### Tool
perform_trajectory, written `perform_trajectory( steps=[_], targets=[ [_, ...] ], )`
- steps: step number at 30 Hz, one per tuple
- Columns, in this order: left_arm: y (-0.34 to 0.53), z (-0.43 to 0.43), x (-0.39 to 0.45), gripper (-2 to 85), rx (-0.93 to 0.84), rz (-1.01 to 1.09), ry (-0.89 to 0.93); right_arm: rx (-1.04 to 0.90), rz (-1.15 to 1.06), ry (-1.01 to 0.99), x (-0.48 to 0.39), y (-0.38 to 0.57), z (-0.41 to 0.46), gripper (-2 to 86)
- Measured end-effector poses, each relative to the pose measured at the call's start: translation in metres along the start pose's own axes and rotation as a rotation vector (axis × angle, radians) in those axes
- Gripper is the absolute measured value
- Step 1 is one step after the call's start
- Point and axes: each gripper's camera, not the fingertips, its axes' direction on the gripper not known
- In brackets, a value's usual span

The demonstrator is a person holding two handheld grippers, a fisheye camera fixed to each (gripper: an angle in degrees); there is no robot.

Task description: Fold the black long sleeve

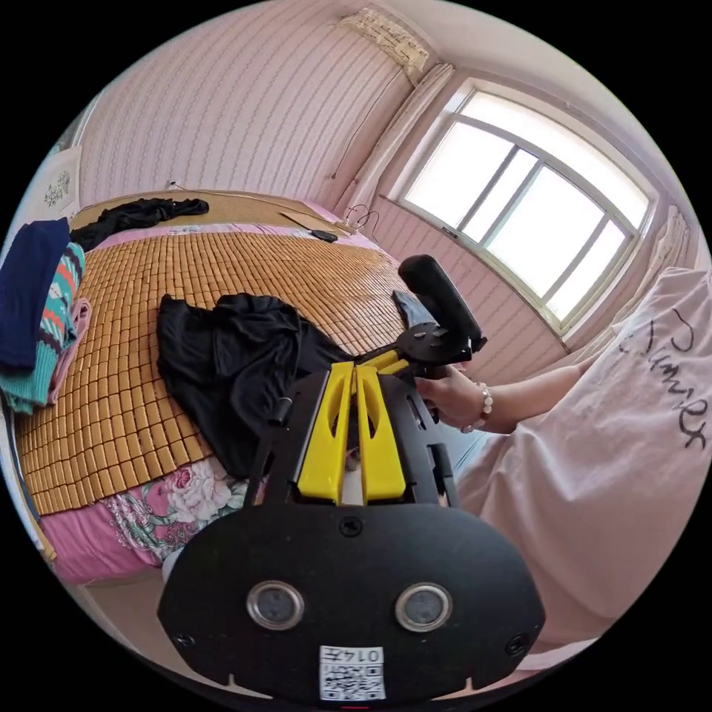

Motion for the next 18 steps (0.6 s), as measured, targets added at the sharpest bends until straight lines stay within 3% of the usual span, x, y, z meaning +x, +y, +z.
perform_trajectory(
  steps=[3, 8, 11, 13, 14, 16, 18],
  targets=[
    [0.001, -0.004, -0.026, 0.4, -0.036, -0.032, -0.161, 0.094, 0.075, 0.026, 0.025, 0.003, -0.024, 1.0],
    [-0.005, 0.021, -0.075, 6.0, -0.126, -0.105, -0.335, 0.023, 0.177, 0.056, 0.059, 0.006, -0.017, 3.0],
    [-0.027, 0.061, -0.095, 7.7, -0.154, -0.141, -0.366, -0.129, 0.066, 0.020, 0.039, -0.017, 0.026, 12.4],
    [-0.043, 0.088, -0.105, 7.9, -0.183, -0.158, -0.387, -0.306, 0.006, 0.065, 0.023, -0.038, 0.072, 13.2],
    [-0.050, 0.107, -0.112, 7.9, -0.228, -0.164, -0.415, -0.334, 0.008, 0.088, 0.023, -0.041, 0.082, 12.6],
    [-0.056, 0.138, -0.127, 6.4, -0.359, -0.171, -0.447, -0.330, 0.031, 0.184, 0.032, -0.047, 0.093, 2.8],
    [-0.058, 0.154, -0.143, 3.1, -0.431, -0.196, -0.456, -0.348, 0.078, 0.132, 0.046, -0.049, 0.086, 0.6]
  ],
)
